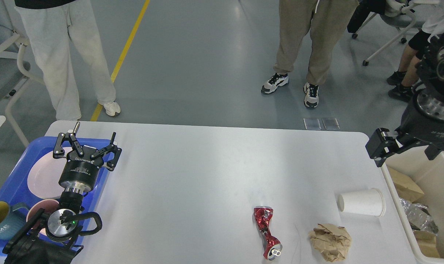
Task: Tidy desktop
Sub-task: 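Raise the right gripper out of the bin toward the lying white cup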
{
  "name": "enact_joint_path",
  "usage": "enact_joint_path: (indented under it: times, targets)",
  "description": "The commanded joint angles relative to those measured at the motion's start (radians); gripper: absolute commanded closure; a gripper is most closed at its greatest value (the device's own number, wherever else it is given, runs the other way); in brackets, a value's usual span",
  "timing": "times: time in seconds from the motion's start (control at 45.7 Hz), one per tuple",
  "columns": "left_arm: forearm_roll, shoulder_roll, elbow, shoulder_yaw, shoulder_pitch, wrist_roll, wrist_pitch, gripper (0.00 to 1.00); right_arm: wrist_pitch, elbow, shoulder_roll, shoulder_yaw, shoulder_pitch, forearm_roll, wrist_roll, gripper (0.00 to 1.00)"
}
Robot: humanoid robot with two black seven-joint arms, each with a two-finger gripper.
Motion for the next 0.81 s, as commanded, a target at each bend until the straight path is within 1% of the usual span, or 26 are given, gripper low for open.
enact_joint_path:
  times: [0.0, 0.044, 0.219, 0.416, 0.591, 0.634, 0.722, 0.788]
  targets:
    - [0.0, 0.0, 0.0, 0.002, 0.0, 0.0, 0.0, 0.04, -0.154, 0.079, 0.002, 0.003, 0.022, 0.011, 0.004, 0.0]
    - [0.0, 0.0, 0.0, 0.0, 0.0, 0.0, 0.0, 0.04, -0.181, 0.087, -0.001, 0.002, 0.022, 0.011, 0.004, 0.0]
    - [0.0, 0.0, 0.0, 0.002, 0.0, 0.0, 0.0, 0.04, -0.173, 0.087, -0.033, -0.014, 0.022, 0.018, 0.004, 0.0]
    - [0.0, 0.0, 0.0, 0.0, 0.0, 0.0, 0.0, 0.04, -0.15, 0.084, -0.038, -0.006, 0.022, 0.015, 0.004, 0.0]
    - [0.0, 0.0, 0.0, 0.0, 0.0, 0.0, -0.001, 0.03, -0.15, 0.056, -0.044, -0.006, 0.022, 0.01, 0.002, 0.0]
    - [0.0, 0.0, 0.0, 0.0, 0.0, 0.0, 0.0, 0.04, -0.165, 0.055, -0.049, -0.008, 0.02, 0.019, 0.002, 0.0]
    - [0.0, 0.0, 0.0, 0.0, 0.0, 0.0, 0.0, 0.04, -0.184, 0.049, -0.096, -0.012, -0.013, 0.03, 0.002, 0.0]
    - [0.0, 0.0, 0.0, 0.0, 0.0, 0.0, -0.001, 0.04, -0.199, 0.036, -0.136, -0.015, -0.056, 0.117, 0.001, 0.0]
